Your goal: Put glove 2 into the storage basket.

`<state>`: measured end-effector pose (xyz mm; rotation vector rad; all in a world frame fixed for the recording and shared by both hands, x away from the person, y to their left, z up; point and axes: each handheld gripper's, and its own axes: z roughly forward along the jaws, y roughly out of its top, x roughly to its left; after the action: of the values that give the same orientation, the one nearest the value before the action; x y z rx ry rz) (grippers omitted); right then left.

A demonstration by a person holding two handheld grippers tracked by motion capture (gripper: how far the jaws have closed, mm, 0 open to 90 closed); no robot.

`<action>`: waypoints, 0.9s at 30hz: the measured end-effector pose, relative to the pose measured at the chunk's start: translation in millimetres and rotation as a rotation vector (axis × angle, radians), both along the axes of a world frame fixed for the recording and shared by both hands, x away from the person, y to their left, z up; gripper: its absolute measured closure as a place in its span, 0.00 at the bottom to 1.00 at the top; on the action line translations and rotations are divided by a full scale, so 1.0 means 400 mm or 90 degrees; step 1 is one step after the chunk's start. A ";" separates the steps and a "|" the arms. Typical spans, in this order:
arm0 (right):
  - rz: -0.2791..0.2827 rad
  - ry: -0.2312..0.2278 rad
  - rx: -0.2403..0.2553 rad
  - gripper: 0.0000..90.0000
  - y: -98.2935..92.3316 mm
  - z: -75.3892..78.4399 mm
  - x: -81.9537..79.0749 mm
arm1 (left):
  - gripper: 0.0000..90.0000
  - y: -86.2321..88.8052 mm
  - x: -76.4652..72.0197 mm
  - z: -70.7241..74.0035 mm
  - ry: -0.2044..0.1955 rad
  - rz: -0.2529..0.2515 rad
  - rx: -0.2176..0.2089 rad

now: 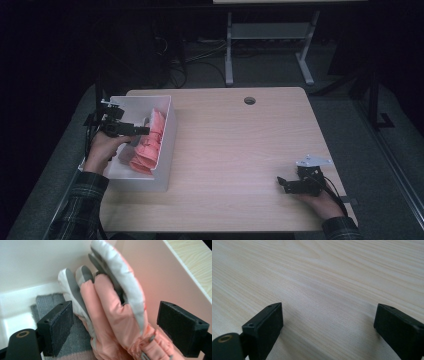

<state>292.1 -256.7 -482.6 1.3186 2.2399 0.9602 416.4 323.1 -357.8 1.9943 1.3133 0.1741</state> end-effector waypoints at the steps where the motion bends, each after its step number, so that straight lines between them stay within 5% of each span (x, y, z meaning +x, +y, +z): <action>1: 0.000 0.000 0.000 0.09 0.000 0.000 0.000 | 0.15 -0.003 -0.001 0.006 -0.002 -0.006 0.004; 15: 0.000 0.000 0.000 0.09 0.000 0.000 0.000 | 0.15 -0.037 -0.033 0.128 -0.088 -0.058 0.018; 27: 0.000 0.000 0.000 0.09 0.000 0.000 0.000 | 0.15 -0.169 -0.070 0.180 -0.140 -0.143 0.003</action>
<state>292.1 -256.7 -482.6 1.3190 2.2395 0.9600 388.5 255.6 -285.6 2.0442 0.9457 0.2800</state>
